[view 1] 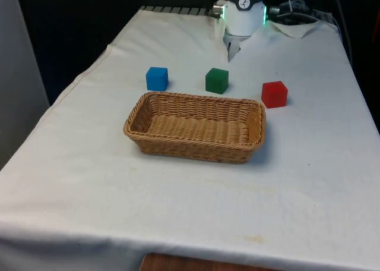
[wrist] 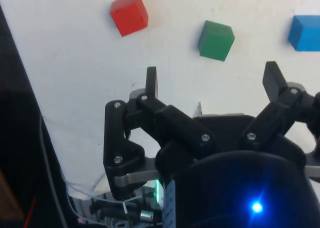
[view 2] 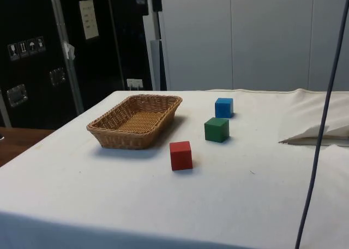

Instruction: Pick up exactly two blocks and place them into the basket.

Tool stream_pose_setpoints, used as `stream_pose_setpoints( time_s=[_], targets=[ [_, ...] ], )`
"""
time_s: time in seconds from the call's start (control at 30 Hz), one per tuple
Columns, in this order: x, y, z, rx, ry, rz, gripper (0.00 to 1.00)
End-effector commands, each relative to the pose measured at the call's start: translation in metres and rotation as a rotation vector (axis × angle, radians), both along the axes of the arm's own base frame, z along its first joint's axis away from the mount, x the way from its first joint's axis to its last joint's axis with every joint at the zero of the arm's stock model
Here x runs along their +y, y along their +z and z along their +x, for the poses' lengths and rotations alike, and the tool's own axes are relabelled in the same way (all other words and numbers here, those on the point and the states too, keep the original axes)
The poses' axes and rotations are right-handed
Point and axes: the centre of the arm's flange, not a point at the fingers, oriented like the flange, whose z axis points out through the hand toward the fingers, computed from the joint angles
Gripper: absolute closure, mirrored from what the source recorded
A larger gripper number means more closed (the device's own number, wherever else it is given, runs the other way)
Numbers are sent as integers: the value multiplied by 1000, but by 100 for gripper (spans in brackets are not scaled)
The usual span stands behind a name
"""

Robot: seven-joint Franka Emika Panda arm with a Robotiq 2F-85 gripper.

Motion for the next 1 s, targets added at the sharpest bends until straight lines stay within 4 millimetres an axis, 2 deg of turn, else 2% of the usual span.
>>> stream_pose_setpoints(
  time_s=[0.0, 0.97],
  targets=[
    [0, 0, -4, -8, 0, -6, 0],
    [-5, -25, -62, 29, 17, -20, 0]
  ],
)
